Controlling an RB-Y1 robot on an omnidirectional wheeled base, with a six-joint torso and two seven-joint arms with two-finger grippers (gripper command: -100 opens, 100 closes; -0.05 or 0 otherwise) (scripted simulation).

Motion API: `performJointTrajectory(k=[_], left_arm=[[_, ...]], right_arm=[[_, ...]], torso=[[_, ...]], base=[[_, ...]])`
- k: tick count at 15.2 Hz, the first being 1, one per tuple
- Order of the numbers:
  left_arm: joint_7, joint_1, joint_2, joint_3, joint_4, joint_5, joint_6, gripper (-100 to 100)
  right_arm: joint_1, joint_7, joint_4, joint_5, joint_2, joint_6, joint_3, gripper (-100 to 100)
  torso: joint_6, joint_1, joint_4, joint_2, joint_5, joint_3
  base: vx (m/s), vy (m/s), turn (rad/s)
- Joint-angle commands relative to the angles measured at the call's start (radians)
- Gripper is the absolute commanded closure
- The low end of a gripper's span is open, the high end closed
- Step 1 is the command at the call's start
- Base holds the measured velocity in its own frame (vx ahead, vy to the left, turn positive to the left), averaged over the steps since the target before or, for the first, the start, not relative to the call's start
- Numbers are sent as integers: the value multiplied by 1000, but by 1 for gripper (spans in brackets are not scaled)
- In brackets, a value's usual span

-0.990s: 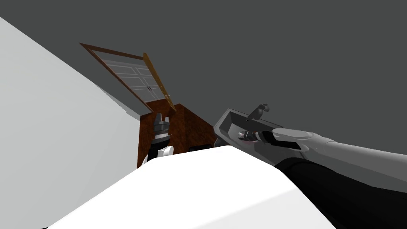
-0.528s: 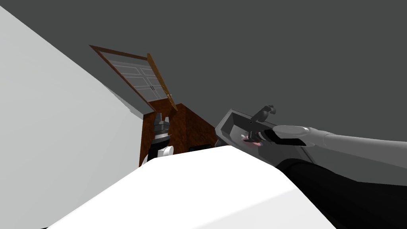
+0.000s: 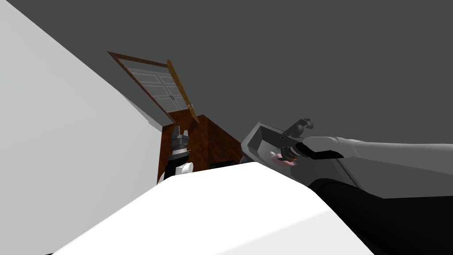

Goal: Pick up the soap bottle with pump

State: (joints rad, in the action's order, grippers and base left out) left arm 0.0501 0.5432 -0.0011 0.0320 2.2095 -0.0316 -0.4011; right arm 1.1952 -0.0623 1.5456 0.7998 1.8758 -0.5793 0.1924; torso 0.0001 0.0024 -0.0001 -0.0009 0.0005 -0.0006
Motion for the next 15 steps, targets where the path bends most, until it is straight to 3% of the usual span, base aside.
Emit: performJointTrajectory(k=[1, 12, 13, 14, 15], left_arm=[[0, 0, 0, 0, 0, 0, 0, 0], [0, 0, 0, 0, 0, 0, 0, 0], [0, 0, 0, 0, 0, 0, 0, 0], [0, 0, 0, 0, 0, 0, 0, 0], [0, 0, 0, 0, 0, 0, 0, 0]], right_arm=[[8, 17, -21, 3, 42, 0, -27, -100], [73, 21, -52, 58, 127, -9, -32, -100], [51, 4, -47, 80, 111, -17, -39, -100], [62, 43, -73, 120, 63, -46, -8, -100], [62, 43, -73, 120, 39, -46, -8, -100]], torso=[[0, 0, 0, 0, 0, 0], [0, 1, 0, 1, 0, 1], [0, 0, 0, 1, 0, 0], [0, 0, 0, 1, 0, 1], [0, 0, 0, 0, 0, 0]], base=[[1, 18, 25], [0, 20, 31], [2, 8, 1], [30, 20, 192], [51, 20, 225]])
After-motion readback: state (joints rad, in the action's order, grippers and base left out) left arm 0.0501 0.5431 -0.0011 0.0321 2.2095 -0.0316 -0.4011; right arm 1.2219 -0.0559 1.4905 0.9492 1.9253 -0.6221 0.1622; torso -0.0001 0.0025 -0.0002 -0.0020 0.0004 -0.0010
